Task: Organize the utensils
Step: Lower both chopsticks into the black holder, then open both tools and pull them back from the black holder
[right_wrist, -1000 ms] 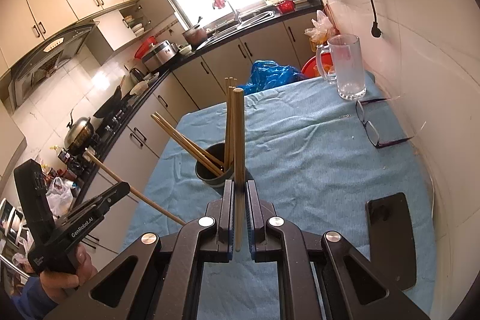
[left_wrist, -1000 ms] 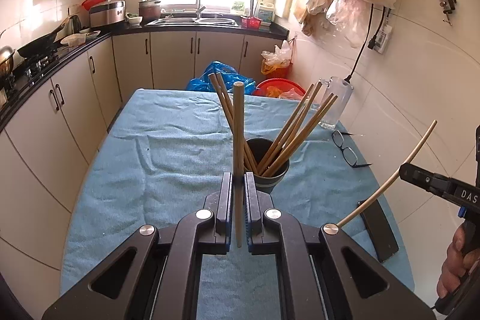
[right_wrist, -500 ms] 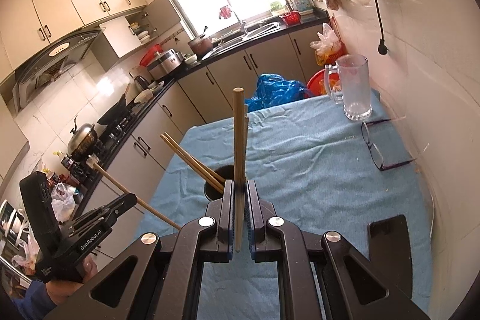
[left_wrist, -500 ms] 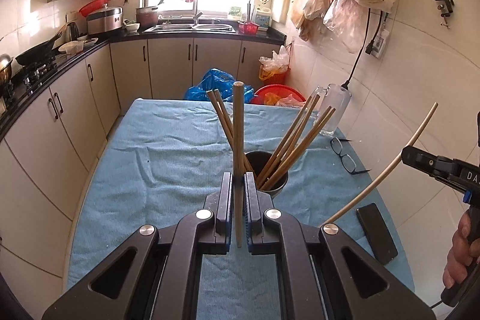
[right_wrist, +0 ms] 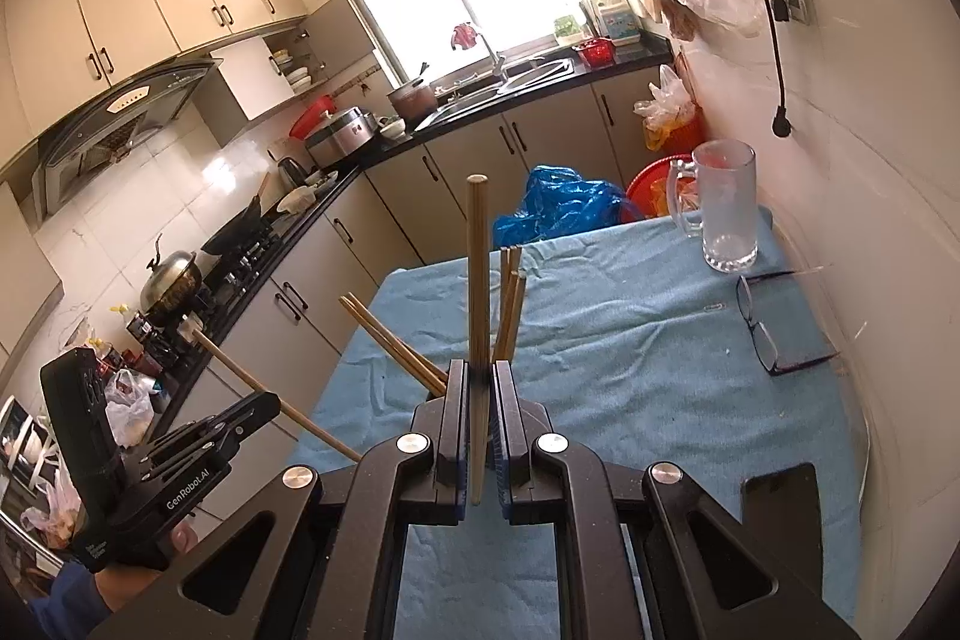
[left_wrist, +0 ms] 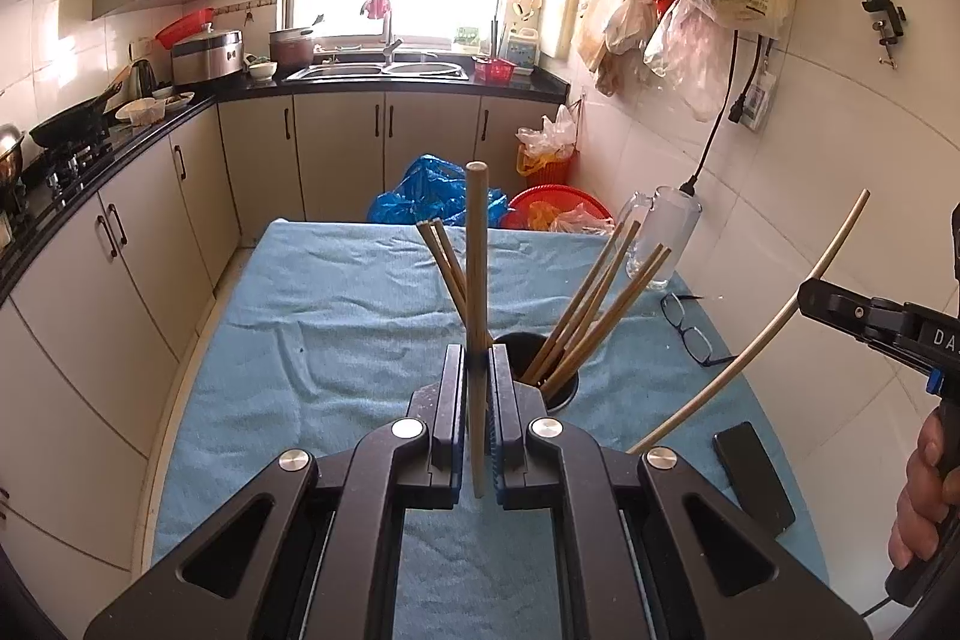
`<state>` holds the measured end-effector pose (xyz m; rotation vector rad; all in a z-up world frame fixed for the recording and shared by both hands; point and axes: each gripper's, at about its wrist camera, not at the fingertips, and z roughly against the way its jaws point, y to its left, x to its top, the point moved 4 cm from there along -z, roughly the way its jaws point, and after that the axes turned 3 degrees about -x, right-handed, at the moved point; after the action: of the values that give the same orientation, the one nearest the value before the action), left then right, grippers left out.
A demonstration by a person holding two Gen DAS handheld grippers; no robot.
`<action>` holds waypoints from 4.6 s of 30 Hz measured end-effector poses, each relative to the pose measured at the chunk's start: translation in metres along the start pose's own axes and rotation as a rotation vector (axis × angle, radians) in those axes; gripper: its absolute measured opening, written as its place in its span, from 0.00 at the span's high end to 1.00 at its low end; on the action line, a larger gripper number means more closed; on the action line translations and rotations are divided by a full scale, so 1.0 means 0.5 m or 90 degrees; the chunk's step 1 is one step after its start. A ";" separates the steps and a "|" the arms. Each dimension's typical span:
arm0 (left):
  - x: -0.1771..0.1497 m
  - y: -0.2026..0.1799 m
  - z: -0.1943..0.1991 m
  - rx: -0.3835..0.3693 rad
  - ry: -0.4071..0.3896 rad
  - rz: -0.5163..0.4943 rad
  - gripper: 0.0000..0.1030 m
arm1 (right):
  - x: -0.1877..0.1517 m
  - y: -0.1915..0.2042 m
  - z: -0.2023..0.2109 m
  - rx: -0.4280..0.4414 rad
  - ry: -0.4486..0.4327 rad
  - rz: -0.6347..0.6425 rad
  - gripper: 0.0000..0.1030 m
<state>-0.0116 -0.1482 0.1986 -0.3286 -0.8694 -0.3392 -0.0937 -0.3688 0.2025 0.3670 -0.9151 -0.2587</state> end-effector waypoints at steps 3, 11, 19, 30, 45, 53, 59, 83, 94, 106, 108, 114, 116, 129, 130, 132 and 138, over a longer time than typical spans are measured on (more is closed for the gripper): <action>0.009 0.003 0.002 0.000 -0.006 -0.001 0.94 | 0.009 0.003 -0.001 0.000 -0.003 0.002 0.93; 0.033 0.004 0.003 -0.004 -0.016 -0.006 0.94 | 0.028 0.014 -0.004 0.001 -0.009 0.008 0.93; 0.064 0.005 0.009 -0.013 -0.033 -0.010 0.94 | 0.050 0.018 -0.006 -0.001 -0.019 0.008 0.93; 0.124 0.027 0.002 -0.038 -0.046 0.014 0.94 | 0.090 0.030 -0.012 -0.008 -0.041 0.007 0.93; 0.138 0.034 -0.069 -0.074 -0.025 0.041 0.94 | 0.095 0.054 -0.088 -0.043 -0.037 0.022 0.93; 0.119 0.033 -0.114 -0.083 0.000 0.036 0.94 | 0.062 0.041 -0.145 -0.066 -0.005 0.018 0.93; 0.098 0.041 -0.132 -0.089 0.014 0.032 0.94 | 0.042 0.034 -0.170 -0.075 0.011 0.010 0.93; 0.056 0.069 -0.185 -0.119 0.038 0.019 0.94 | -0.011 0.025 -0.234 -0.121 0.069 -0.012 0.93; 0.048 0.067 -0.208 -0.133 0.053 0.011 0.94 | -0.015 0.031 -0.244 -0.132 0.078 -0.015 0.93; 0.050 0.073 -0.195 -0.121 0.039 0.016 0.94 | -0.007 0.031 -0.230 -0.128 0.073 -0.019 0.92; 0.050 0.074 -0.191 -0.119 0.038 0.017 0.94 | -0.005 0.031 -0.224 -0.127 0.070 -0.018 0.92; 0.053 0.074 -0.180 -0.107 0.033 0.017 0.82 | 0.001 0.031 -0.205 -0.124 0.058 -0.022 0.88; 0.052 0.075 -0.174 -0.101 0.028 0.017 0.76 | 0.004 0.030 -0.199 -0.126 0.053 -0.022 0.80; 0.059 0.104 -0.140 0.041 -0.001 0.016 0.18 | 0.006 0.015 -0.177 -0.230 0.045 0.008 0.26; 0.058 0.108 -0.138 0.051 -0.001 0.016 0.16 | 0.005 0.014 -0.180 -0.246 0.050 0.016 0.22; 0.056 0.117 -0.134 0.089 0.002 0.014 0.15 | 0.002 0.008 -0.185 -0.280 0.061 0.030 0.17; 0.052 0.135 -0.118 0.180 0.011 0.007 0.06 | -0.012 -0.012 -0.189 -0.358 0.078 0.064 0.12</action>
<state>0.0725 -0.1159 0.1739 -0.0677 -0.8855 -0.2052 -0.0214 -0.3535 0.1432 -0.1807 -0.7026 -0.3824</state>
